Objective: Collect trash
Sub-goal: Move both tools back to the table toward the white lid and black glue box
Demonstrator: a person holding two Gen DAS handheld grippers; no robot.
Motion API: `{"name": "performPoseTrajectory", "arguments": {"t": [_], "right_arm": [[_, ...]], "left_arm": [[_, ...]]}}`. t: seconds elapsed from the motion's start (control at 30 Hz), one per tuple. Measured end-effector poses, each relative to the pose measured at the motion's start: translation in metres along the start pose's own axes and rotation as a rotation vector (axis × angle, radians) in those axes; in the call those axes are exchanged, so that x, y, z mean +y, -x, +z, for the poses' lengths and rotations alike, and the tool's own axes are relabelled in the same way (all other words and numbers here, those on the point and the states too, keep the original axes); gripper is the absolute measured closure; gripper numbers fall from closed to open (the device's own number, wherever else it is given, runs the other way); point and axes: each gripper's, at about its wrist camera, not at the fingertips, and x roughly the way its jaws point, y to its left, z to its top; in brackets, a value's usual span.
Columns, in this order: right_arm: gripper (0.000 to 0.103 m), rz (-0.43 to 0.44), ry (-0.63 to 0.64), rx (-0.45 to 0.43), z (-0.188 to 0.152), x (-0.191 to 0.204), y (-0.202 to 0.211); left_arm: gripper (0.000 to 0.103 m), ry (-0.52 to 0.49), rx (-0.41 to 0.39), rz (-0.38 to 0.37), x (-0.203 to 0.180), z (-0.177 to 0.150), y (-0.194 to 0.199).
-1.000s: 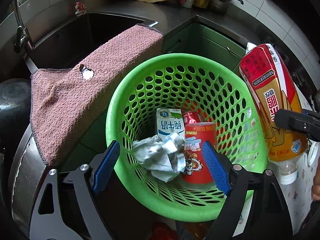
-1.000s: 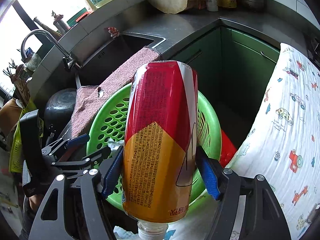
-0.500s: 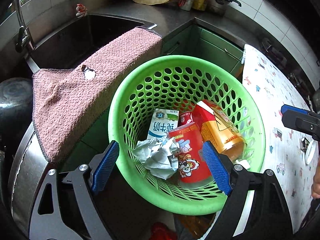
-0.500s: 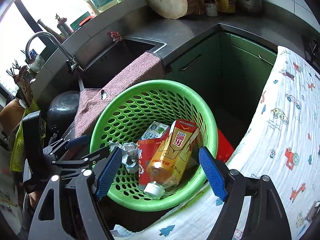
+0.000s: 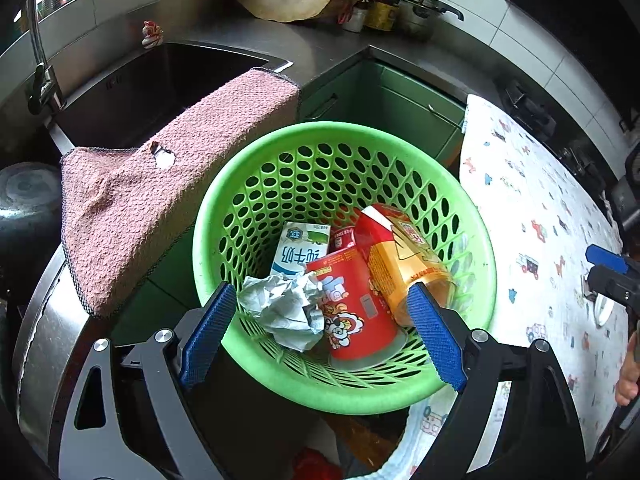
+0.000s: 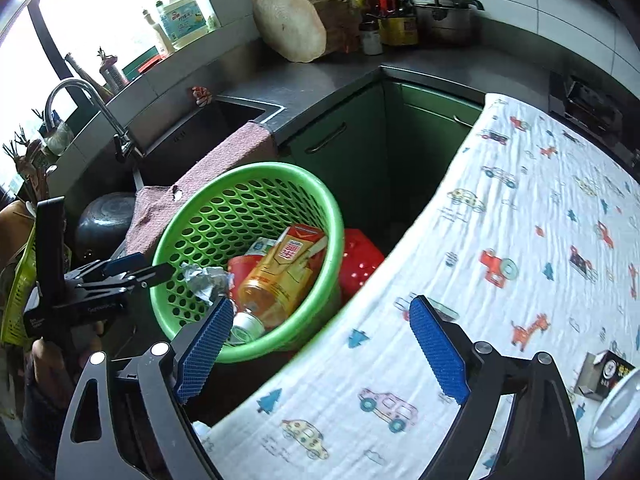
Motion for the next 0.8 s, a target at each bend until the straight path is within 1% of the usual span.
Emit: {"name": "performPoseTrajectory", "arguments": {"t": [0.1, 0.3, 0.37, 0.47, 0.63, 0.73, 0.8], "right_arm": [[0.015, -0.045, -0.042, -0.004, -0.016, -0.029, 0.015], [0.013, -0.169, -0.124, -0.002, -0.047, -0.097, 0.047], [0.012, -0.217, -0.142, 0.0, -0.059, -0.118, 0.059], [0.011, -0.293, -0.162, 0.001, -0.074, -0.149, 0.075], [0.01, -0.347, -0.217, -0.003, -0.096, -0.197, 0.098], [0.01, -0.371, -0.234, -0.01, -0.106, -0.216, 0.107], [0.01, -0.37, -0.243, -0.01, -0.112, -0.227, 0.109]], "left_arm": [[0.017, -0.017, -0.004, -0.015, -0.012, -0.002, 0.002], [0.016, -0.059, -0.003, -0.048, -0.044, -0.004, 0.003], [0.012, -0.07, 0.0, -0.057, -0.054, -0.005, 0.001], [0.011, -0.099, 0.001, -0.069, -0.073, -0.008, -0.001], [0.011, -0.142, 0.017, -0.094, -0.104, -0.013, -0.007], [0.01, -0.166, 0.028, -0.101, -0.122, -0.016, -0.012], [0.01, -0.181, 0.038, -0.106, -0.133, -0.018, -0.015]]}}
